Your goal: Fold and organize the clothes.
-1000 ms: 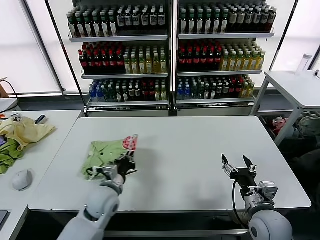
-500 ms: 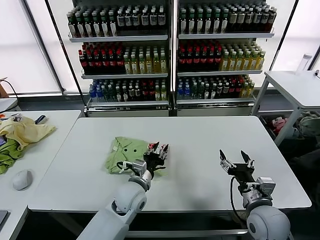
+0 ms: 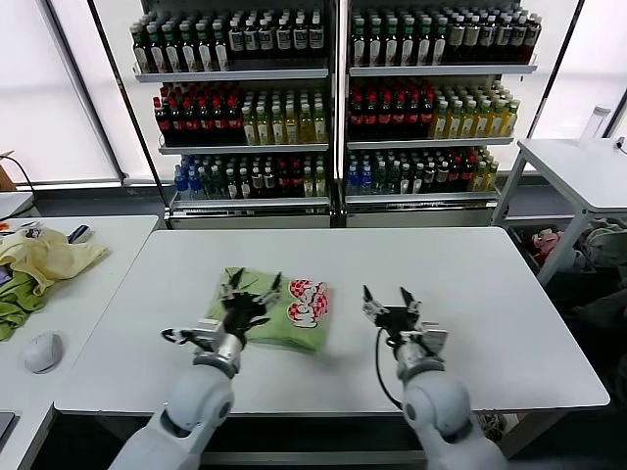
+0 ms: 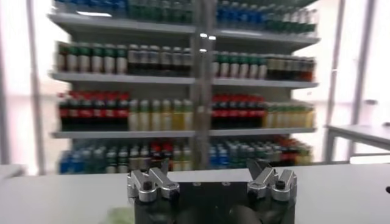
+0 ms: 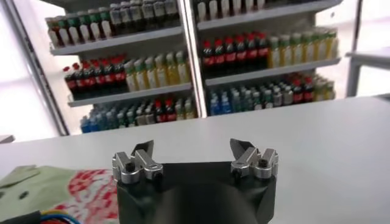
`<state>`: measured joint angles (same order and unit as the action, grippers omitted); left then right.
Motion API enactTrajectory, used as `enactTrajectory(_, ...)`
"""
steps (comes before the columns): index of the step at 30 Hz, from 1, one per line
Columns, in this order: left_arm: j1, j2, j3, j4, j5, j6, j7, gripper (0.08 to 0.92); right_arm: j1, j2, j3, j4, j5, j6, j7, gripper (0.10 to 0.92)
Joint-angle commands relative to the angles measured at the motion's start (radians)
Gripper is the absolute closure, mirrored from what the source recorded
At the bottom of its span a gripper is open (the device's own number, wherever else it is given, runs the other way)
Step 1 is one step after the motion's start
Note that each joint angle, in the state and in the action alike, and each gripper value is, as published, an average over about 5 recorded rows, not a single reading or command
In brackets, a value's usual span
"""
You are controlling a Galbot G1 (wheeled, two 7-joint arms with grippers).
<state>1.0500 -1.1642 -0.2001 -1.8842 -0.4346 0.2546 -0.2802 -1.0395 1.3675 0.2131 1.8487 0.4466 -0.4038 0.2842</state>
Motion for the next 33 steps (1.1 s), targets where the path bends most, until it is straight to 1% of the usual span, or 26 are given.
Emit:
enactTrajectory(1,0.192,0.121,-0.268,-0.060,0.032,-0.052,-0.041,0.178,0.292,0.205,-0.277,-0.414,0.024,-0.006,0.109,0.203)
enactTrajectory(5,0.207,0.103,-0.282,-0.059,0.039,-0.056,-0.048,0.177,0.312,0.238,-0.300,-0.493,0.021,-0.020,0.126,0.203)
enactTrajectory(10,0.209,0.098,-0.281,-0.056,0.037,-0.057,-0.050,0.177,0.314,0.245,-0.305,-0.534,0.019,-0.040,0.160,0.203)
enactTrajectory(17,0.203,0.105,-0.278,-0.053,0.029,-0.055,-0.053,0.177,0.294,0.240,-0.296,-0.502,0.058,-0.044,0.213,0.210)
enactTrajectory(20,0.200,0.108,-0.272,-0.054,0.028,-0.053,-0.054,0.177,0.280,0.230,-0.295,-0.468,0.062,-0.035,0.213,0.267)
enactTrajectory(25,0.193,0.111,-0.261,-0.054,0.027,-0.052,-0.054,0.177,0.279,0.188,-0.285,-0.437,0.015,-0.038,0.183,0.412)
enactTrajectory(29,0.189,0.114,-0.253,-0.051,0.026,-0.052,-0.053,0.177,0.296,0.121,-0.265,-0.436,-0.076,-0.053,0.118,0.525)
enactTrajectory(33,0.188,0.120,-0.247,-0.048,0.023,-0.051,-0.051,0.177,0.317,0.017,-0.236,-0.437,-0.126,-0.061,0.028,0.644)
